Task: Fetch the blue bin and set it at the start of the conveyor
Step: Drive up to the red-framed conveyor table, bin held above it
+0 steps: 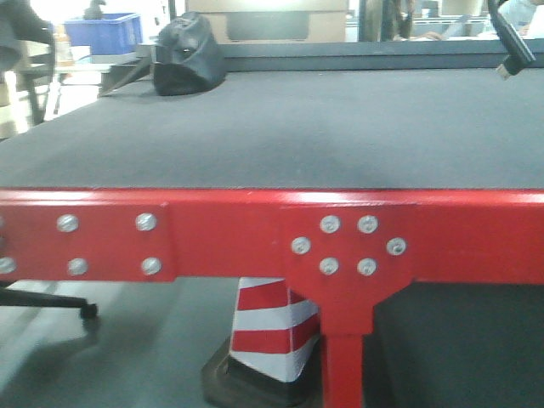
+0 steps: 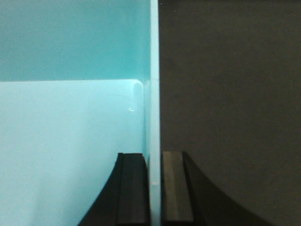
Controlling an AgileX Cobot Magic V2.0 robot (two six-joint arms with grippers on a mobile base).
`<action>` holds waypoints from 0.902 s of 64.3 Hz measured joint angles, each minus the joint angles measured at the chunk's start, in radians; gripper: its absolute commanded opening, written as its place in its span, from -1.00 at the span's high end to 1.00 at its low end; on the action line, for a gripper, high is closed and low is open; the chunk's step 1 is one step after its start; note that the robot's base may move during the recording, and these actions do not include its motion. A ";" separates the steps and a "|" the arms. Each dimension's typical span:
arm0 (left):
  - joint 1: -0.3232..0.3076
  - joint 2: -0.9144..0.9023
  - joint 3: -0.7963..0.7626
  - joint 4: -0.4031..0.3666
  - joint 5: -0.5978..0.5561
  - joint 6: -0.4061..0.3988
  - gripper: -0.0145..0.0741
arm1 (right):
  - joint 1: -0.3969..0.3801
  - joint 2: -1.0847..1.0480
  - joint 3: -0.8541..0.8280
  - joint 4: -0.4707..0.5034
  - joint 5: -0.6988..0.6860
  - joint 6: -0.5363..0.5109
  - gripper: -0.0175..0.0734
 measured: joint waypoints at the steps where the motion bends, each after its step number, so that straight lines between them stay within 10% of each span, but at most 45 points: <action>1: 0.000 0.000 0.000 0.000 0.000 0.000 0.92 | 0.000 0.000 0.000 0.000 0.000 0.000 0.97; 58: 0.000 0.000 0.000 -0.002 0.000 0.000 0.92 | 0.000 0.000 0.000 0.000 0.000 0.000 0.97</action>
